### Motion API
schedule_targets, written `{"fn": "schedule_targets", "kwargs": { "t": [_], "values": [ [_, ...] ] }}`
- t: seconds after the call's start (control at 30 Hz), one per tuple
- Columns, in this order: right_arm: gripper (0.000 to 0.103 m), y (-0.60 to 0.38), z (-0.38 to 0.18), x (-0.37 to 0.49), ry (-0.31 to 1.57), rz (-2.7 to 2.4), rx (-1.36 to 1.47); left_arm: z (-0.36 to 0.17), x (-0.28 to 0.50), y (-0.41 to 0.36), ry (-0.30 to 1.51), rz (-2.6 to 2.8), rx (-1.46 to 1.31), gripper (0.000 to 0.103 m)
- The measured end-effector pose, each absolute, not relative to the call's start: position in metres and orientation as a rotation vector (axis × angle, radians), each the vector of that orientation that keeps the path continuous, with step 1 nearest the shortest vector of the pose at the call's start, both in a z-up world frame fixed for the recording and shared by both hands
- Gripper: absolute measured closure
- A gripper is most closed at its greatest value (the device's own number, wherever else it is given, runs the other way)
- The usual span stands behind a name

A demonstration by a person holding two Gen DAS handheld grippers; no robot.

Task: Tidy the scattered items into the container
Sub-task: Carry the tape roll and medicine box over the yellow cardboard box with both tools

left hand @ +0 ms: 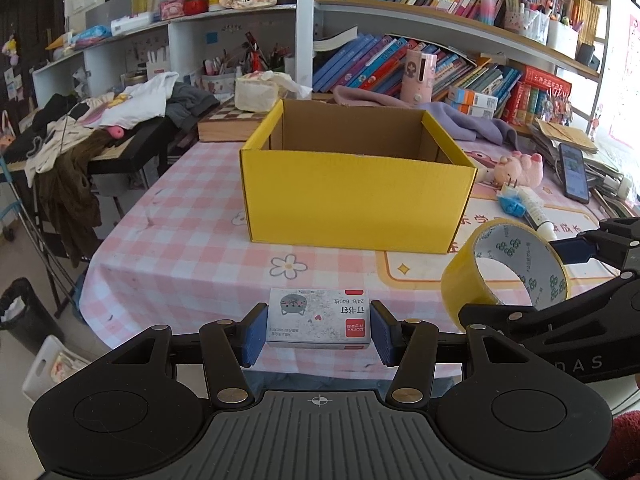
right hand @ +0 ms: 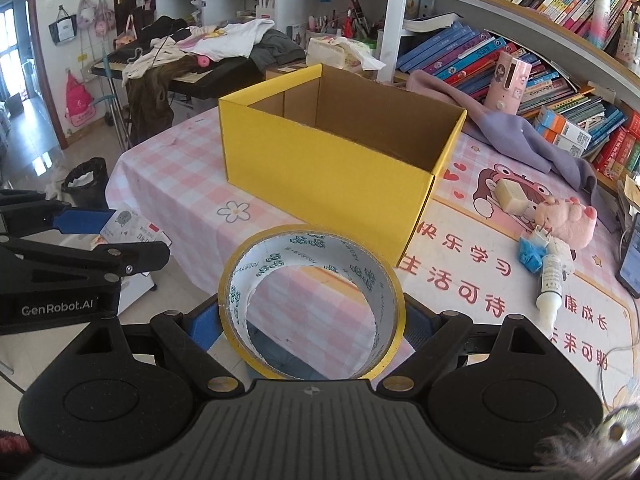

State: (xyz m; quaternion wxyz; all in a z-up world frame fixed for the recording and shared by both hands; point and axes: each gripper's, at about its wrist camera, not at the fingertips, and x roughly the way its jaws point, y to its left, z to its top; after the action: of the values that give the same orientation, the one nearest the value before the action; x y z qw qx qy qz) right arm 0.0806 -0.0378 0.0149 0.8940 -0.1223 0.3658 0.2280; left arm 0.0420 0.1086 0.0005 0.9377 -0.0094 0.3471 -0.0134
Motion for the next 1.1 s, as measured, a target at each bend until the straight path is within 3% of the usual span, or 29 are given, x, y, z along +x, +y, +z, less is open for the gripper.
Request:
{"fn": "schedule_targets", "kwargs": {
  "t": [1.1],
  "values": [
    [0.015,-0.046,0.079,0.219,0.470,0.546,-0.314,0.065,0.182,0.096,0.562,-0.030,0.162,0.051]
  ]
}}
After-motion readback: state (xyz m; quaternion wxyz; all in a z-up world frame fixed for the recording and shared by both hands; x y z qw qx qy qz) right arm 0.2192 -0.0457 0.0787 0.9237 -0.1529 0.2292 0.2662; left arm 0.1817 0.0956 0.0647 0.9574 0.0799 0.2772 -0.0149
